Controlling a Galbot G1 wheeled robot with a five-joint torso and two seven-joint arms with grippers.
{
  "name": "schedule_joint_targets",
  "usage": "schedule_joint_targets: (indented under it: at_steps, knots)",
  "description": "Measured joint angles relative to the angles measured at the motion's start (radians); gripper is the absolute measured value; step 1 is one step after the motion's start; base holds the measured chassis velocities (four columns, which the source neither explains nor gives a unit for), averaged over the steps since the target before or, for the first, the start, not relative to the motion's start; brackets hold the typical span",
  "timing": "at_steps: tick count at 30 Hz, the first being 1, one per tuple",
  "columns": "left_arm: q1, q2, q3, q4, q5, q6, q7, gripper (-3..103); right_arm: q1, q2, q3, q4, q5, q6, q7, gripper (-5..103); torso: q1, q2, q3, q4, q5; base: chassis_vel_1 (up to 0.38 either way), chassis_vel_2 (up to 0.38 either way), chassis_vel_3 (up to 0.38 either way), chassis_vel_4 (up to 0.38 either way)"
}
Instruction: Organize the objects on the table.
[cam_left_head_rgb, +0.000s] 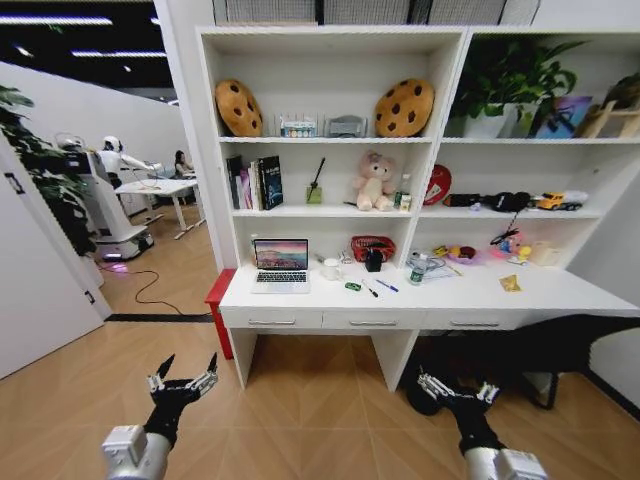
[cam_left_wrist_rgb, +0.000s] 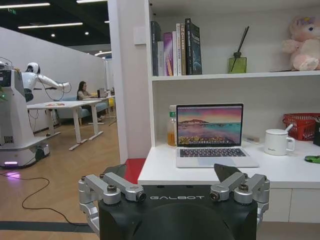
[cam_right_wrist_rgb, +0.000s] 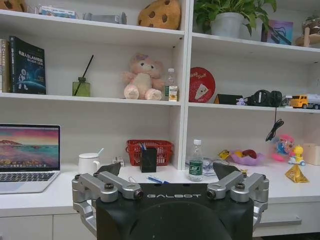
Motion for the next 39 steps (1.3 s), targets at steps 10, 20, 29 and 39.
schedule_joint_targets:
  at_steps: [10,20,29,39]
  knots:
    - [0.004,-0.005,0.001,0.001,0.005,-0.001,0.000,99,-0.009,0.003,0.000,-0.003,-0.009,0.025,-0.015,100,0.001,0.000,0.000,0.0001,0.0001,-0.202,0.203,0.203,-0.208]
    - [0.004,-0.004,-0.001,0.001,0.005,-0.003,0.000,99,-0.014,0.008,-0.006,-0.006,-0.055,0.063,-0.027,100,0.001,0.000,0.000,0.0000,0.0000,-0.095,0.107,0.103,-0.100]
    - [0.005,-0.006,0.005,0.006,0.012,-0.003,0.000,99,-0.011,0.001,0.004,-0.013,-0.023,0.063,-0.040,100,0.000,0.000,0.000,0.0000,-0.0001,0.024,-0.013,-0.019,0.015]
    - [-0.004,-0.001,0.006,0.022,0.012,-0.003,0.001,99,-0.002,0.000,0.000,-0.024,-0.019,0.066,-0.042,100,0.000,0.000,0.000,0.0000,-0.0001,-0.070,0.048,0.054,-0.047]
